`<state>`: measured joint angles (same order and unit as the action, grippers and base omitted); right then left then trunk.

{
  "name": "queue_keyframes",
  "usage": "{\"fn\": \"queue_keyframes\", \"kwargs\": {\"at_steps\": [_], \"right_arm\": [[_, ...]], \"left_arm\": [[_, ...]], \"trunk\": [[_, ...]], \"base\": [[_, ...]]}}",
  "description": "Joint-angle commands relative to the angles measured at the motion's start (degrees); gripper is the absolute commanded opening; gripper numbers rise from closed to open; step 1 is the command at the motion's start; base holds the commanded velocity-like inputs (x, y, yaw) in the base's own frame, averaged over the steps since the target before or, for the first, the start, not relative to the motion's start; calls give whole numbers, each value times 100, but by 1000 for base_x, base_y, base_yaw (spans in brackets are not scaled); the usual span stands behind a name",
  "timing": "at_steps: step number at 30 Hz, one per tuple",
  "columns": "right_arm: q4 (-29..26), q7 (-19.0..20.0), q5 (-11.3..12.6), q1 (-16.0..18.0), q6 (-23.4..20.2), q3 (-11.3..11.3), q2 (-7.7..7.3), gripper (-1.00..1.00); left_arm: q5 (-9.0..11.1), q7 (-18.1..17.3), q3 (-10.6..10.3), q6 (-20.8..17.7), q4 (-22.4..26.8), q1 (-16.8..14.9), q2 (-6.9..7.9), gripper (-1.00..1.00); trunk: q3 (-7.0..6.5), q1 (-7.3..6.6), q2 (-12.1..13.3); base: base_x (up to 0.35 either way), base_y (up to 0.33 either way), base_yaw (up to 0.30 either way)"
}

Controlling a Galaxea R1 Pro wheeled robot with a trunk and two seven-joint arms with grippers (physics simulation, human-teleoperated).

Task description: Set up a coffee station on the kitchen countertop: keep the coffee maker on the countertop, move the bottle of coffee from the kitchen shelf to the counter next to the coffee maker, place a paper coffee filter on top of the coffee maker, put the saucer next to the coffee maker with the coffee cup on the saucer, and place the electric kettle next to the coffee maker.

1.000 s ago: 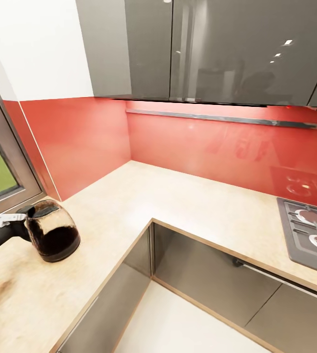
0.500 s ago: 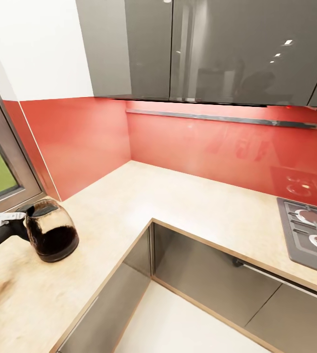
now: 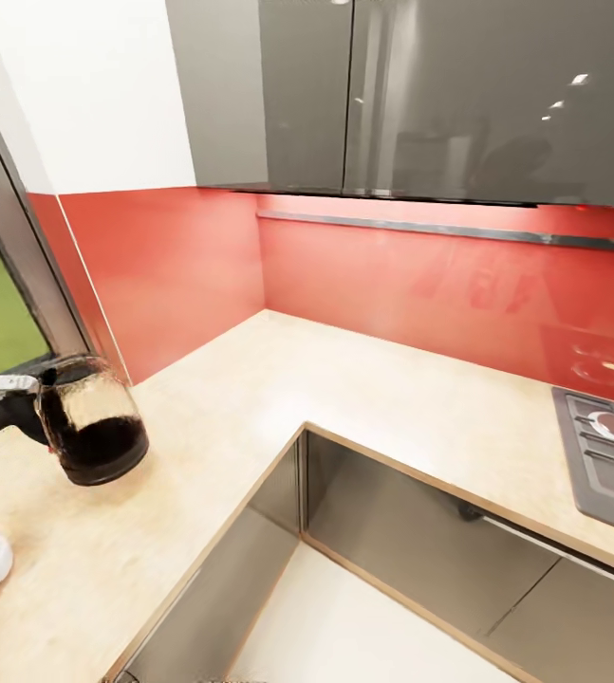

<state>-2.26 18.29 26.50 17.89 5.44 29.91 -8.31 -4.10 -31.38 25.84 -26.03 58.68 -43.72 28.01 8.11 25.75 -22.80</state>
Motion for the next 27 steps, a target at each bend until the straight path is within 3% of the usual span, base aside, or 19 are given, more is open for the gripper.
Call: {"fn": "queue_keyframes", "kwargs": {"at_steps": [1,4,6,7,13,22,27], "right_arm": [[1,23,57,4,18,46,2,100],[-56,25,57,4,18,42,8,100],[-161,26,57,5,18,41,7,100],[-167,26,57,6,18,44,7,100],[-171,29,48,4,19,59,5,100],[-161,35,39,4,24,68,-3,100],[-156,28,48,6,27,51,-24,100]], "left_arm": [[-51,-44,20,-116,104,4,4,-100],[-62,-49,59,-230,262,44,71,-100],[-62,-54,63,-214,310,76,236,-100],[-63,-53,63,-212,311,78,247,-100],[-63,-49,55,-201,311,82,252,-100],[-64,203,31,-201,282,74,236,-100],[-64,211,21,-201,235,74,231,-100]], "trunk": [[15,4,-12],[21,4,-12],[26,4,-12],[28,4,-12],[40,4,-12],[41,4,-12],[36,4,-12]], "base": [[0,0,263],[0,0,268],[0,0,271],[0,0,271],[-137,-83,209],[-253,-169,8],[-18,-266,-28]]}}
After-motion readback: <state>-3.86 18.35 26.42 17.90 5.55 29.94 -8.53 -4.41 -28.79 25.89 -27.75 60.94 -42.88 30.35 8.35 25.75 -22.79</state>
